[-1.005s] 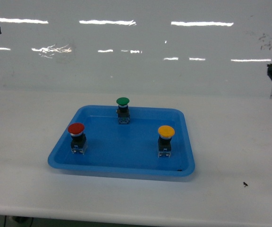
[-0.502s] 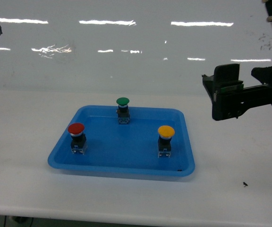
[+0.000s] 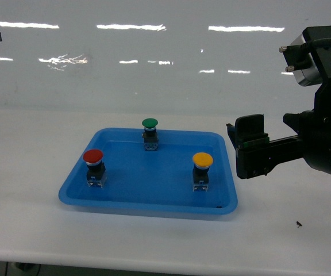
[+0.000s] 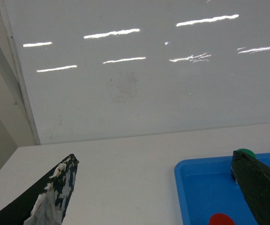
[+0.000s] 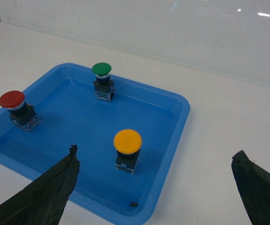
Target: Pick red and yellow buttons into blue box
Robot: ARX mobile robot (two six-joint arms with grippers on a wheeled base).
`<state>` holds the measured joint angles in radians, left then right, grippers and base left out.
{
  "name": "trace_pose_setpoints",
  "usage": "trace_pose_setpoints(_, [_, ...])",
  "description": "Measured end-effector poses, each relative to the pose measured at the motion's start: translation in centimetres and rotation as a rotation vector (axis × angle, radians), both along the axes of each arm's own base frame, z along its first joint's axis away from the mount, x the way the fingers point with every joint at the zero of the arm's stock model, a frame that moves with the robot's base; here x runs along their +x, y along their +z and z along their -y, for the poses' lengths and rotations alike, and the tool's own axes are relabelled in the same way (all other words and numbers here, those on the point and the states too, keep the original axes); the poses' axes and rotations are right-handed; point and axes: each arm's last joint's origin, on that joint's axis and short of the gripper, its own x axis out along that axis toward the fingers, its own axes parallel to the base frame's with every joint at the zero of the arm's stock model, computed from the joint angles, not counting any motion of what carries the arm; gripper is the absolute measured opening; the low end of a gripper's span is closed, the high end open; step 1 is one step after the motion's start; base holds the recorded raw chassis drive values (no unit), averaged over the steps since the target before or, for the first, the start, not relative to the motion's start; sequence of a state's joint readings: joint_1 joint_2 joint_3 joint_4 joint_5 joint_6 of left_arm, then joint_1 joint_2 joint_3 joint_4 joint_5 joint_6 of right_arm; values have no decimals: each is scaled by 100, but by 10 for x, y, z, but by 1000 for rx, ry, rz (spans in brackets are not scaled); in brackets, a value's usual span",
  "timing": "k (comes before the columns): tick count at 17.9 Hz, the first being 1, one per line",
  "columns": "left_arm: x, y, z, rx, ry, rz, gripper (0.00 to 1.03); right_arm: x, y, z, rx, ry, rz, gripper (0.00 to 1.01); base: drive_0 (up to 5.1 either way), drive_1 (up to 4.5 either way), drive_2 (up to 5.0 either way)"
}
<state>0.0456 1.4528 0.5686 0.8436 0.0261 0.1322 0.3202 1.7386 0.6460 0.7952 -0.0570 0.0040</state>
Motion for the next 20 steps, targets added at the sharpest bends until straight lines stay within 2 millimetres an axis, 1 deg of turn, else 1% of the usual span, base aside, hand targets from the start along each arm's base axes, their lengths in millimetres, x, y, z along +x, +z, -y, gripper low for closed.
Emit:
trace_pose_setpoints(3, [0,0,0,0,0,0,98,-1,0,2,3,6,-10,98,0,0,0])
trace_pose_setpoints(5, [0,0,0,0,0,0,98,-4,1,7,21,25,-29,98,0,0,0])
trace_pose_setpoints(7, [0,0,0,0,0,0,98,-5,2,9,30,28,-13,98,0,0,0])
trace_pose_setpoints(11, [0,0,0,0,0,2,98,-3,6,13,55,64,3,98,0,0,0])
trace_pose_setpoints(13, [0,0,0,0,0,0,98,6,-6,8,55,124,-32,98,0,0,0])
trace_pose_setpoints(15, [0,0,0,0,1,0,98,12,-20,-4,45,168,-65,98,0,0,0])
trace_pose_setpoints(17, [0,0,0,0,0,0,98,15,-24,-14,39,198,-54,98,0,0,0])
trace_pose_setpoints(18, [0,0,0,0,0,0,98,24,-31,-18,18,189,-41,98,0,0,0])
trace_pose_setpoints(19, [0,0,0,0,0,0,98,30,-54,-19,-21,163,-88,98,0,0,0])
trace_pose_setpoints(20, [0,0,0,0,0,0,98,40,-63,-22,-30,146,-100,98,0,0,0])
